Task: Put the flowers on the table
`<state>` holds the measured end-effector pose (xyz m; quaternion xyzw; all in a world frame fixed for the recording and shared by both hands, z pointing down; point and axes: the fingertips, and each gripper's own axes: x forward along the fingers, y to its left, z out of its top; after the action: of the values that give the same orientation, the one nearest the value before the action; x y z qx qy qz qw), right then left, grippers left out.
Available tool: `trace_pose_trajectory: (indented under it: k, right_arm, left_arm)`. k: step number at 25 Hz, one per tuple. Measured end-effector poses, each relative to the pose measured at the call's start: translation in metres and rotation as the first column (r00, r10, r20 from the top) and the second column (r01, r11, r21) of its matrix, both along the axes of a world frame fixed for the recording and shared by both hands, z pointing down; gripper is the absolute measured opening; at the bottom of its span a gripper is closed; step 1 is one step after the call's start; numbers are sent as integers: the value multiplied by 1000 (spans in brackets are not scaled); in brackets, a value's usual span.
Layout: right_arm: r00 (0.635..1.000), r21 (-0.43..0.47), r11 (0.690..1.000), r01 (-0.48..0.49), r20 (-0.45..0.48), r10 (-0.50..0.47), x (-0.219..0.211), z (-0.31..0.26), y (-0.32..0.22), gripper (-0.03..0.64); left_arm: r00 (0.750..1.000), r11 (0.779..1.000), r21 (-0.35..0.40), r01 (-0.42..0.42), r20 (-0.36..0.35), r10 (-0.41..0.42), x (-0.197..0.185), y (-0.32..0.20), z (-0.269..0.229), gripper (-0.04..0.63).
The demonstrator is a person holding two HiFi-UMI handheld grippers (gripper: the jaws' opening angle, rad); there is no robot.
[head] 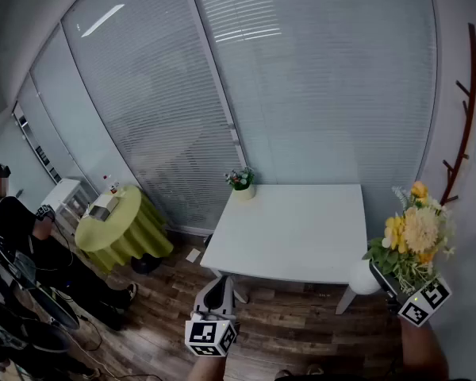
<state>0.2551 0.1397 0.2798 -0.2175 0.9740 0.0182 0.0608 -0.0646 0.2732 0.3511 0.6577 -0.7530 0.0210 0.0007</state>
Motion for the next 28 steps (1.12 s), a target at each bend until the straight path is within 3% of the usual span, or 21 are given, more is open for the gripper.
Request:
trace_pose_trajectory:
  k: [13, 19, 22, 28]
  right_arm:
    - [1000, -9, 1000, 11, 27, -11, 1, 9, -7, 256]
    - [997, 5, 997, 73, 20, -73, 2, 11, -11, 256]
    - [996, -6, 996, 90, 8, -90, 10, 17, -25, 256]
    - [998, -13, 998, 63, 2, -63, 17, 25, -63, 256]
  left_arm:
    - [999, 999, 17, 41, 19, -41, -8, -3, -3, -5]
    - [999, 998, -15, 53, 7, -53, 14, -6, 22, -5]
    - [998, 997, -51, 54, -13, -55, 26, -17, 36, -5]
    - [999, 999, -29, 43, 26, -42, 25, -57, 20, -5]
